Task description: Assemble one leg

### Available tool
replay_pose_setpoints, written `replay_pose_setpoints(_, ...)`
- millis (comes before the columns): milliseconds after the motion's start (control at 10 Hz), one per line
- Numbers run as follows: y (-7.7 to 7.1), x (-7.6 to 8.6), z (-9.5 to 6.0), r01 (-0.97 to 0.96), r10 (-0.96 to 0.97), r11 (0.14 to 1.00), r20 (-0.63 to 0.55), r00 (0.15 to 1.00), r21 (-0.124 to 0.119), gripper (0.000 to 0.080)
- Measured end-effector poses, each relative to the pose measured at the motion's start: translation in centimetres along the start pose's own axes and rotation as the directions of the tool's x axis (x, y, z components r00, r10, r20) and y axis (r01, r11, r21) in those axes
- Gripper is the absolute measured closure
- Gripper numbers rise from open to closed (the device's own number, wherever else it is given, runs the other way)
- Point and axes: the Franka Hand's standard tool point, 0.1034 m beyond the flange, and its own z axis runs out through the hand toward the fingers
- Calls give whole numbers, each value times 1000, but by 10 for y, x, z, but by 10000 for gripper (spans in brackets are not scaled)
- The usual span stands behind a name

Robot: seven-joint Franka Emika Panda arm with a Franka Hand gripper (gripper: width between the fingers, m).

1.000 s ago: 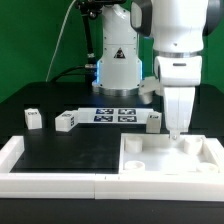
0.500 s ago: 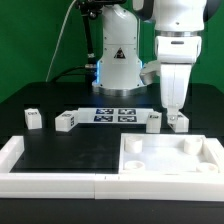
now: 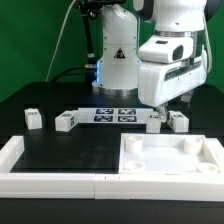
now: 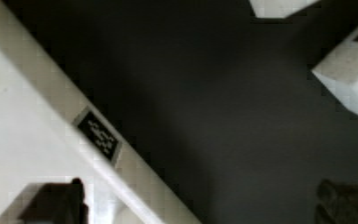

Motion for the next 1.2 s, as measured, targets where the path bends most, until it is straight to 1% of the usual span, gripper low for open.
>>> replay_pose_setpoints(100,-5,-2,2,-130,130,992,4,992,9,150)
replay_pose_setpoints(200,-11,-2,4,-262,262,965,7,965,17,150)
replay_pose_setpoints(300,-19,-1,7,-360,360,933,3,933,19,150)
replay_pose_setpoints(400,-28,0,10,-514,514,857,6,858,29,150)
replay_pose_setpoints(500,-31,1,10,-584,584,811,10,811,37,150)
replay_pose_setpoints(600,-32,2,10,-674,674,737,15,738,46,150)
replay_pose_setpoints(700,-33,3,10,-730,730,682,20,683,50,150)
replay_pose_setpoints(800,-34,4,11,-751,751,659,22,660,52,150)
replay_pose_setpoints(900,-36,4,11,-750,750,659,23,661,52,150)
replay_pose_setpoints(1000,-45,5,13,-753,754,656,20,657,50,150)
replay_pose_setpoints(1100,-57,3,15,-745,745,665,29,667,46,150)
replay_pose_setpoints(1200,-61,0,15,-742,742,669,32,670,43,150)
